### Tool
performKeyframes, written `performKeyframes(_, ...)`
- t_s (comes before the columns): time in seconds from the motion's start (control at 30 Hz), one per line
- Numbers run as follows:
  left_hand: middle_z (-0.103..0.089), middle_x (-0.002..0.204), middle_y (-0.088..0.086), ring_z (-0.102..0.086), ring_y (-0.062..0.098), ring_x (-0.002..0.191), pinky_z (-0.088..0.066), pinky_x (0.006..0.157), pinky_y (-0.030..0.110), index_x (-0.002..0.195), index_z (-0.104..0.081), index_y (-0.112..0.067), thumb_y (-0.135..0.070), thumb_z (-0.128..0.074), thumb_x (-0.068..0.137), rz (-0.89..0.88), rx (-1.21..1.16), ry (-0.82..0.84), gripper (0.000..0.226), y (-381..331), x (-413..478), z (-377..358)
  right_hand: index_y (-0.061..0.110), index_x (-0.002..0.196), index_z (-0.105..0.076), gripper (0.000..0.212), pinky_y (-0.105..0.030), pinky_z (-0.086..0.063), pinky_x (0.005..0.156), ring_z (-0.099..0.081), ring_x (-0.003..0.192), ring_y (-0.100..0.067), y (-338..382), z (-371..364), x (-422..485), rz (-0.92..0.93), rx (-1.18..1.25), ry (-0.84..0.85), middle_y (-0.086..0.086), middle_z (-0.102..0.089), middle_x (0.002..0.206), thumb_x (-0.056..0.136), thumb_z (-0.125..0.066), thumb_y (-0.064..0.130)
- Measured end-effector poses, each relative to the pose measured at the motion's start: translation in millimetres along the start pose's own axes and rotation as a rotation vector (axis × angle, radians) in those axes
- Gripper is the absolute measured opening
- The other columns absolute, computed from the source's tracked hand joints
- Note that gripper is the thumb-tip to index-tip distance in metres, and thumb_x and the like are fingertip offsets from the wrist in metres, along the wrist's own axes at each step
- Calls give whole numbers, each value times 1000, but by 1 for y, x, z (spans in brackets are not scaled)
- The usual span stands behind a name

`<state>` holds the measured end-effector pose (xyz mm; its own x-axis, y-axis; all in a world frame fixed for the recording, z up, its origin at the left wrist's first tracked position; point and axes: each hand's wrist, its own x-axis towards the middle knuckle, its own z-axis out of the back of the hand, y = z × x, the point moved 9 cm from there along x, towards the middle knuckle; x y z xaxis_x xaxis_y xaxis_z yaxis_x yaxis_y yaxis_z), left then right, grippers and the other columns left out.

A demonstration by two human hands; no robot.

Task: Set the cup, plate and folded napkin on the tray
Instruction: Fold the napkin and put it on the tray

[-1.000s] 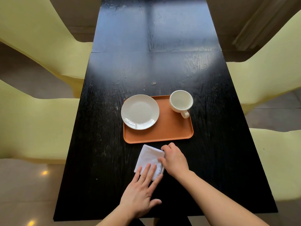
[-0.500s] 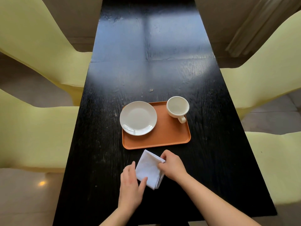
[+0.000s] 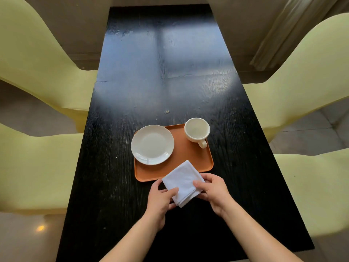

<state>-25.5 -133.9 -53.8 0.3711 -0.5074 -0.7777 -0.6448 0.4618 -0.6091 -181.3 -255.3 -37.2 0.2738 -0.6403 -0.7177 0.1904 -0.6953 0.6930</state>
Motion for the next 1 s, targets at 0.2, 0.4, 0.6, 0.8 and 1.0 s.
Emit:
performKeyframes(0.2,-64,116,7,-69,25,98,-61,82,46,139,-43,-25,1,-75,73,-63,168,-46,77,-29,23,-30,12,103,-70,17,-41,-66,69,-78,84,-27,20,16,19,29,5,-155,-11,-76,99,88,-75,5)
performKeyframes(0.4,-64,113,4,-64,20,98,-57,88,41,136,-52,-20,-4,-73,79,-187,424,-114,62,-61,54,-51,19,108,-68,17,-38,-64,73,-71,91,-20,37,25,46,72,-170,-284,-3,-73,102,91,-72,17)
performKeyframes(0.6,-60,132,4,-57,22,119,-50,102,40,141,-49,-19,-1,-68,82,-291,638,-121,65,-68,55,-54,28,113,-66,26,-43,-62,87,-65,96,-14,34,31,53,139,-504,-298,15,-63,97,89,-73,24)
performKeyframes(0.8,-62,129,-7,-57,12,120,-47,103,35,133,-56,-26,-16,-63,87,-527,833,-22,48,-75,30,-56,26,123,-65,32,-33,-63,77,-66,95,-12,28,49,45,172,-430,-372,5,-65,116,92,-70,20)
performKeyframes(1.0,-61,125,-1,-51,17,120,-40,100,29,130,-59,-16,-9,-65,86,-690,1027,-183,44,-77,12,-5,24,122,-65,27,-40,-62,85,-68,97,-17,58,50,49,233,-419,-430,3,-67,113,95,-64,19)
